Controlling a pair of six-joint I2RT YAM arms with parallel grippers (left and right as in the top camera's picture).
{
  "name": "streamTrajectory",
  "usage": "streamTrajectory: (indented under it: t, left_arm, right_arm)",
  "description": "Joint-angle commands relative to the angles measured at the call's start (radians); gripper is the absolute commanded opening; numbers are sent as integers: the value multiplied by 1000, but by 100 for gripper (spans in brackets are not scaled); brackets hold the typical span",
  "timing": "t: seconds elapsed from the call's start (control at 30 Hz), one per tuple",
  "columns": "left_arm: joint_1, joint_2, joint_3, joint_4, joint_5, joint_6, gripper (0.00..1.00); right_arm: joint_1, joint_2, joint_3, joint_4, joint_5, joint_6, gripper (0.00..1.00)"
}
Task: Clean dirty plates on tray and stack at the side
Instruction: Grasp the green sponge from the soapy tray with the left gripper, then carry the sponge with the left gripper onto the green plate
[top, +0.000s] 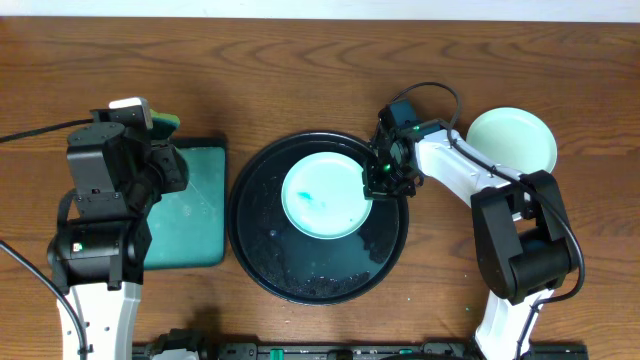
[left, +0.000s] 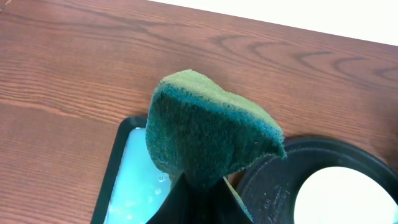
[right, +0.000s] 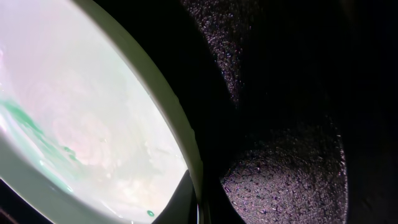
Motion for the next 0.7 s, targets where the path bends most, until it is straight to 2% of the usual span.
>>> streamTrajectory:
  t: [0.0, 0.33, 0.43, 0.57, 0.67]
  left_arm:
    - [-1, -7, 15, 9, -2, 17, 8]
    - [-1, -5, 15, 9, -6, 17, 7]
    - [-1, 16, 15, -2, -53, 10, 7]
    - [-1, 85, 15, -69, -109, -78, 8]
    - [-1, 188, 15, -119, -111, -198, 7]
  right_arm:
    - [38, 70, -29, 1, -24, -13, 1]
    - [38, 70, -29, 1, -24, -13, 1]
    - [38, 70, -29, 2, -24, -13, 1]
    - [38, 70, -29, 2, -24, -13, 1]
    - [38, 70, -29, 1, -24, -13, 1]
